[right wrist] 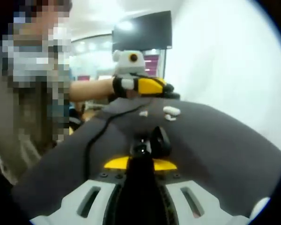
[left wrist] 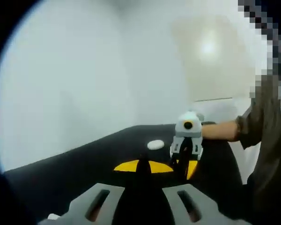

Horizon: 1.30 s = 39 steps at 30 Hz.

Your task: Pick up three earphones and place each one into its charging case using tactile feedback, ensure that each earphone is properly inserted and securely positioned inside the case.

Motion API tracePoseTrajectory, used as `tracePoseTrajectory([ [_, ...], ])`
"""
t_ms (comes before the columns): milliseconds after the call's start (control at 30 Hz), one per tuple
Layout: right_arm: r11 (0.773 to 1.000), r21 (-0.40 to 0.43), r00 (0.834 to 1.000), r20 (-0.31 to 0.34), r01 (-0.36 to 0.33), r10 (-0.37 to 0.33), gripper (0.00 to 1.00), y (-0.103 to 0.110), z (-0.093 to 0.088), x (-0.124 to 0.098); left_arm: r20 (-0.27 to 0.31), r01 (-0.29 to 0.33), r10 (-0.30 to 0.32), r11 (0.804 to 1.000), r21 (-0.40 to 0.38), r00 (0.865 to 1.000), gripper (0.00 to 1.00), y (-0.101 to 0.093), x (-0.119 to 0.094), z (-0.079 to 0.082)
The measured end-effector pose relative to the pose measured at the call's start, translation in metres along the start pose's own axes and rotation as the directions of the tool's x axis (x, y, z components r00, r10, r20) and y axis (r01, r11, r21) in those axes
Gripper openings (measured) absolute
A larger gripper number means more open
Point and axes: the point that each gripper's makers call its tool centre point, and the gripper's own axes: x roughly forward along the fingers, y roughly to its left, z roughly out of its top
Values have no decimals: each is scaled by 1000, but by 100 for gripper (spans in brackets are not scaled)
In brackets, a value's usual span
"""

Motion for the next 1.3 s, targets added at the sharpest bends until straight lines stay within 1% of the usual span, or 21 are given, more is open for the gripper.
tracePoseTrajectory([
  [100, 1000, 1, 1000, -1, -2, 2, 19, 0, 0, 0, 62, 82, -80, 996, -26, 995, 4, -13, 3, 10],
  [167, 1000, 5, 1000, -1, -6, 6, 19, 0, 0, 0, 109, 142, -135, 988, -65, 985, 4, -20, 4, 15],
  [267, 1000, 6, 1000, 1, -9, 9, 19, 0, 0, 1, 151, 216, -201, 972, -95, 968, 4, -27, 8, 20],
  [333, 1000, 7, 1000, 2, -12, 12, 19, 0, 0, 1, 172, 267, -247, 958, -105, 954, 4, -31, 9, 23],
  [367, 1000, 7, 1000, 2, -14, 14, 19, 0, 0, 1, 186, 299, -276, 949, -105, 943, 4, -35, 11, 25],
  [433, 1000, 8, 1000, 3, -17, 17, 19, 0, 0, 1, 174, 315, -295, 943, -106, 940, 4, -35, 17, 24],
  [500, 1000, 7, 1000, 3, -18, 18, 19, 0, 0, 1, 142, 324, -310, 942, -88, 940, 4, -37, 24, 20],
  [533, 1000, 6, 1000, 3, -18, 18, 19, 0, 0, 1, 128, 335, -323, 937, -94, 938, 4, -39, 27, 17],
  [600, 1000, 5, 1000, 2, -17, 17, 19, 0, 0, 1, 108, 371, -360, 923, -99, 927, 4, -47, 31, 12],
  [633, 1000, 4, 1000, 3, -18, 18, 19, 0, 0, 2, 95, 381, -372, 918, -111, 923, 4, -49, 32, 8],
  [667, 1000, 5, 1000, 2, -18, 18, 19, 0, 0, 2, 65, 385, -380, 915, -116, 923, 4, -51, 34, 2],
  [733, 1000, 5, 1000, 2, -18, 18, 19, 0, 0, 2, 32, 386, -385, 916, -109, 922, 4, -52, 36, -6],
  [800, 1000, 5, 1000, 2, -19, 19, 19, 0, 1, 2, 22, 393, -393, 911, -125, 919, 4, -54, 36, -13],
  [867, 1000, 6, 1000, 2, -22, 22, 19, 0, 1, 2, -4, 394, -399, 908, -141, 917, 4, -56, 37, -21],
  [1067, 1000, 8, 1000, 1, -25, 25, 19, 0, 1, 3, -20, 406, -414, 900, -159, 910, 4, -65, 41, -23],
  [1133, 1000, 8, 1000, 1, -25, 25, 19, 0, 1, 3, -47, 416, -429, 894, -165, 902, 4, -69, 44, -28],
  [1200, 1000, 7, 1000, 1, -25, 25, 19, 0, 1, 3, -75, 410, -426, 897, -165, 902, 4, -69, 46, -33],
  [1300, 1000, 6, 1000, -1, -24, 24, 19, 0, 1, 3, -89, 407, -425, 898, -167, 901, 4, -68, 46, -37],
])
